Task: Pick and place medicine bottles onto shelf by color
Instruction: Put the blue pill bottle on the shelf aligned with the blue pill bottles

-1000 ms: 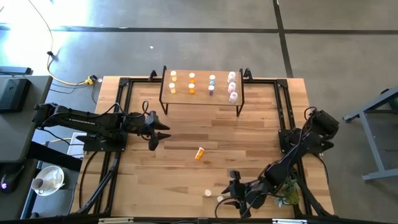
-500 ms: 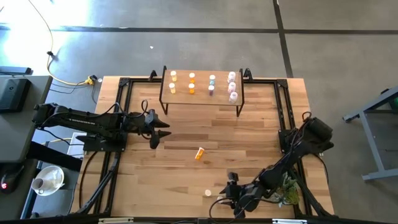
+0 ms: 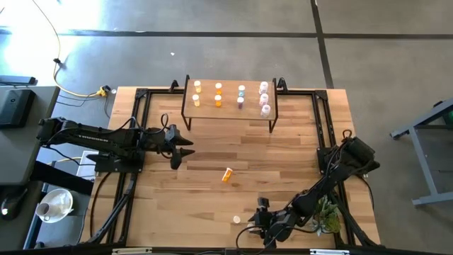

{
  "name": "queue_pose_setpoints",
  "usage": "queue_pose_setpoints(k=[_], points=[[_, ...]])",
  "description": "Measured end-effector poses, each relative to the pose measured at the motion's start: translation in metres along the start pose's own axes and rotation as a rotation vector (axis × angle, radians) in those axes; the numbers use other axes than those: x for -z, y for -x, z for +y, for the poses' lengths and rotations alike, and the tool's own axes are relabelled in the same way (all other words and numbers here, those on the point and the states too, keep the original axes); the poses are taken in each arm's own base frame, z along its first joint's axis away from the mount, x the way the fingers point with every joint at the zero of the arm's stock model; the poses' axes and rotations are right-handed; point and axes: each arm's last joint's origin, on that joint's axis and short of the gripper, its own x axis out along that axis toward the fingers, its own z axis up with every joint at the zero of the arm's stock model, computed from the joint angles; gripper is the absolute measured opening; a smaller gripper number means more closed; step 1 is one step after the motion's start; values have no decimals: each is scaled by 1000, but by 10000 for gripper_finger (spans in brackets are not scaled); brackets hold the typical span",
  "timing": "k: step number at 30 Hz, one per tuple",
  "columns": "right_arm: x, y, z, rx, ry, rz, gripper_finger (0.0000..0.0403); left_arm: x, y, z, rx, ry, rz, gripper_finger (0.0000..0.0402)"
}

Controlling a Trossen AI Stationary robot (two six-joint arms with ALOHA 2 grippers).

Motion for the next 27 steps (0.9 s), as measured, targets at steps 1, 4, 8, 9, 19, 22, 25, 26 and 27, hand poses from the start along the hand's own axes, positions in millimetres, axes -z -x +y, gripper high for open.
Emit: queue_pose_setpoints(k=[1, 4, 8, 9, 19, 22, 25, 26, 27], points=[[0, 0, 0, 1, -1, 1, 183, 0, 0, 0, 0, 0, 0, 181], [0, 0, 0, -5, -2, 0, 169, 0, 0, 0, 0, 0, 0, 181], [0, 0, 0, -10, -3, 5, 141, 0, 0, 0, 1, -2, 0, 181], [0, 0, 0, -10, -10, 5, 134, 0, 0, 0, 1, -1, 0, 181], [0, 0, 1, -19, -51, 9, 105, 0, 0, 0, 1, -2, 0, 181], [0, 0, 1, -14, -108, 6, 105, 0, 0, 0, 1, -2, 0, 181], [-1, 0, 1, -4, -155, -11, 105, 0, 0, 0, 1, -2, 1, 181], [-2, 0, 1, -5, -166, -23, 105, 0, 0, 0, 1, -2, 1, 181], [-3, 0, 1, -1, -172, -40, 105, 0, 0, 0, 1, -2, 1, 181]])
